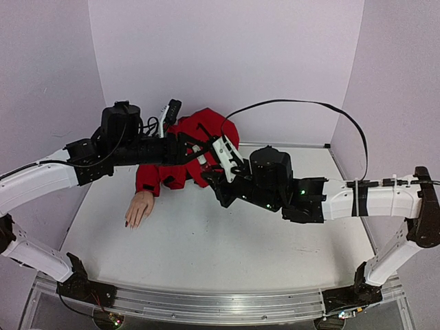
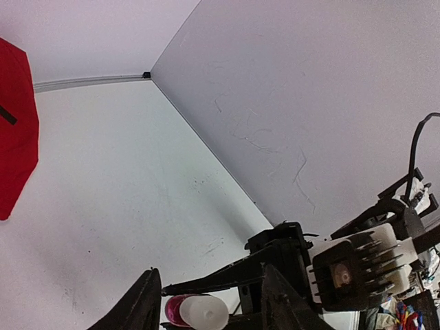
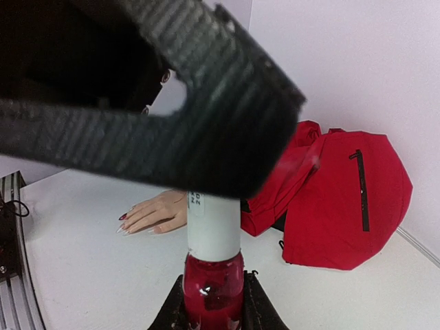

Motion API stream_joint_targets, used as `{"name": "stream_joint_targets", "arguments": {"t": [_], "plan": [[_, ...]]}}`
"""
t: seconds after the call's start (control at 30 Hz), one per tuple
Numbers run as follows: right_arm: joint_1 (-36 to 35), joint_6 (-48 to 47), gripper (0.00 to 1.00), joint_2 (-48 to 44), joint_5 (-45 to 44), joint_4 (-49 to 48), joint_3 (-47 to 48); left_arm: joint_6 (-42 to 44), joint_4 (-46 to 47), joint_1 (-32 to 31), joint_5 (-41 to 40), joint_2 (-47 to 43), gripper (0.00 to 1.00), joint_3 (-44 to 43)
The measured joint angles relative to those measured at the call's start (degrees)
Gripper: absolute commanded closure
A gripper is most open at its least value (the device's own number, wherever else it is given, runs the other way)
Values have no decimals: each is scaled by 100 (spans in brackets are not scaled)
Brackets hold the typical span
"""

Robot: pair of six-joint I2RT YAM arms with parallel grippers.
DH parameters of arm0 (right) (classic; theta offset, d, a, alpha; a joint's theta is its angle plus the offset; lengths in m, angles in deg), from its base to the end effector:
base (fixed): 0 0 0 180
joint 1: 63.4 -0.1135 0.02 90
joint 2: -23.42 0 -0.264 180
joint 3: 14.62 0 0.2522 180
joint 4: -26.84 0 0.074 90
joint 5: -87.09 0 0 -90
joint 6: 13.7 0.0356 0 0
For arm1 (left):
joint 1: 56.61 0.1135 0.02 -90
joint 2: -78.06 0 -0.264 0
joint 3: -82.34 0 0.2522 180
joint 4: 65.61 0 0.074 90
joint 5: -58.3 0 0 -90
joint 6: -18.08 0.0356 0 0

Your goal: Paint the nails

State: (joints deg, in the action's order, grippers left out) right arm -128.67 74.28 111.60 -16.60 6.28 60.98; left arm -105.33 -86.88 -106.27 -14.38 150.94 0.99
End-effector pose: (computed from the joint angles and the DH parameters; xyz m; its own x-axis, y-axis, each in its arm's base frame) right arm 0.1605 0.3283 0.3375 0.0857 0.1042 -0.9909 -0.7819 0.6234 -0.0021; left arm 0.1842 -0.2333 0.3790 -0.6239 -0.0775 -0.7777 0.6853 0.4241 -0.5920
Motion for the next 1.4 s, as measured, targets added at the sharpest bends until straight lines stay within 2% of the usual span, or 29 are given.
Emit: {"name": "stream_joint_targets", "arguments": {"t": [0.1,0.2,0.3,0.5,0.63,0.77,0.87,1.0,1.03,1.13,1.17,1.23,1.3,1.4], "plan": [[-35,-35,100,2,-81,-7,37,-9,-7,0,0,90,62,-22],[-55,-37,100,2,-96,-4,68,-26,-11,0,13,146,81,-22],[-55,-24,100,2,-81,4,79,96,-33,0,0,155,94,-24],[20,74,100,-55,330,74,76,369,-57,70,306,155,98,-26],[387,387,100,-372,1792,245,-33,863,-48,142,1137,201,100,-153],[833,957,100,-682,4258,280,-63,1827,66,199,2970,302,100,-439],[835,1620,100,-678,5932,-70,-63,2496,184,63,4350,284,100,-525],[671,2177,100,-660,6867,-474,-79,2983,385,-221,5224,291,100,-592],[634,2243,100,-660,6942,-542,-101,3058,428,-267,5305,291,97,-592],[610,2269,100,-660,6955,-732,-197,3147,448,-304,5316,291,63,-586],[612,2201,100,-667,6898,-756,-223,3117,444,-304,5294,286,49,-577],[640,1762,100,-726,6708,-710,-299,2942,398,-328,5241,157,32,-446],[649,1399,100,-809,6345,-557,-378,2881,323,-332,4826,-114,22,-247],[658,949,100,-925,5486,-323,-452,2702,125,-317,3657,-680,16,59]]}}
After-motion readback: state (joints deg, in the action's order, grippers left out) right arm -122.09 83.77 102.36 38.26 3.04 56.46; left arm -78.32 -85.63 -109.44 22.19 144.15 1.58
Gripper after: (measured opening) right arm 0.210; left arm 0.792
